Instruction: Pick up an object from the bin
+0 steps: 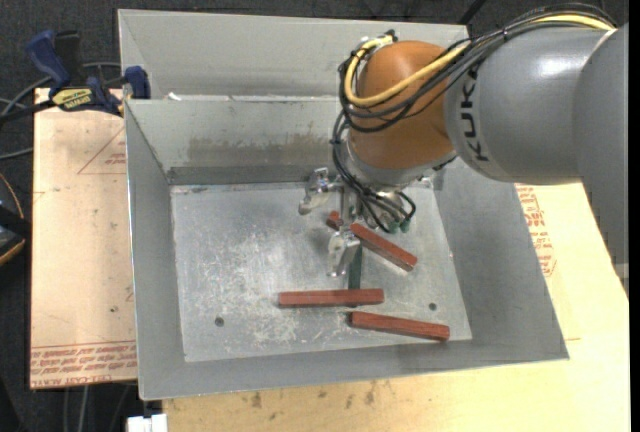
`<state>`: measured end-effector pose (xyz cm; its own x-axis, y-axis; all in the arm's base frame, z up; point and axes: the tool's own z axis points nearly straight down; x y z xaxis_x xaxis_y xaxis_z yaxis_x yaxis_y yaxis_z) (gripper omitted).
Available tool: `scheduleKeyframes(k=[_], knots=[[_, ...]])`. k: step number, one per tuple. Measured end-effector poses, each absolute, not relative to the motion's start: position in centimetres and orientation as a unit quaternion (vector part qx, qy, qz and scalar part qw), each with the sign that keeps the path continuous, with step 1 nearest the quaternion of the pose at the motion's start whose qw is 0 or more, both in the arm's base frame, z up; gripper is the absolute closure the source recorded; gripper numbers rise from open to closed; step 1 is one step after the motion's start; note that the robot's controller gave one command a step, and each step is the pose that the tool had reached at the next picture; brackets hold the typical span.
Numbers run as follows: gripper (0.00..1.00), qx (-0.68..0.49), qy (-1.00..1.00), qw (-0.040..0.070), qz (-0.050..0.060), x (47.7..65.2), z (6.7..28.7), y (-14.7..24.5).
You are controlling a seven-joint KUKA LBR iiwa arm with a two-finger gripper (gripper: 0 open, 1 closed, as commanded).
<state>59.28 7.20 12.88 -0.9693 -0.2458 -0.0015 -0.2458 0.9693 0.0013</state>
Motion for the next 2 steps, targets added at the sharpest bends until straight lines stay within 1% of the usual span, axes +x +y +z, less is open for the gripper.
scheduleKeyframes(k=[1,2], knots=[[0.0,-0.055,0.999,0.001,0.0,53.9,11.5,6.5],[0.0,-0.106,0.994,0.0,0.001,51.8,8.7,6.5]])
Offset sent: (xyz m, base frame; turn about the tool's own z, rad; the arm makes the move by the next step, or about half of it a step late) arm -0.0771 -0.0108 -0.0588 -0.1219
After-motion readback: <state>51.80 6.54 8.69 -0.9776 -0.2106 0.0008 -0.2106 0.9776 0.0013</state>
